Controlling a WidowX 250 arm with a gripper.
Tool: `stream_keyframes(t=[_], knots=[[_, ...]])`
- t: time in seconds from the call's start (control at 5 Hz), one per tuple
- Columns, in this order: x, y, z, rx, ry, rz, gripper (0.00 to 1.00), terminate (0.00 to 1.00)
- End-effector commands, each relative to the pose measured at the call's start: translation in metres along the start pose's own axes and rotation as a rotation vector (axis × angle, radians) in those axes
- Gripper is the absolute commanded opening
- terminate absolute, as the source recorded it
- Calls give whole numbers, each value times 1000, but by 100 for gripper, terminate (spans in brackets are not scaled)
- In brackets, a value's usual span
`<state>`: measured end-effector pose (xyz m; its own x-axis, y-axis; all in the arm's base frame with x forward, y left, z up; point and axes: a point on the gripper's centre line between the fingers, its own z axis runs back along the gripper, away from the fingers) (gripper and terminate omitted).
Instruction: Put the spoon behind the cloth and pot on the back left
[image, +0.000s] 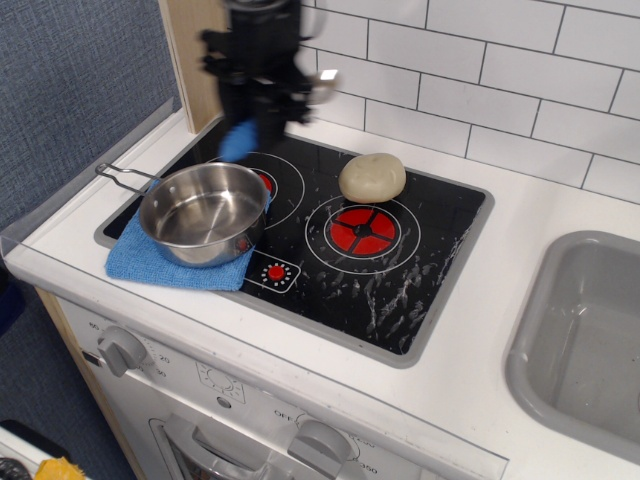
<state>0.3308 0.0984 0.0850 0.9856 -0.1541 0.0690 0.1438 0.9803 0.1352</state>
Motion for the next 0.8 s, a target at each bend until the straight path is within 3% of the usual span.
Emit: stream_keyframes(t=[0.0, 0.6], knots=[[-4, 51, -1, 67, -6, 52, 0, 0], [23, 65, -39, 58, 7, -4, 0, 0]])
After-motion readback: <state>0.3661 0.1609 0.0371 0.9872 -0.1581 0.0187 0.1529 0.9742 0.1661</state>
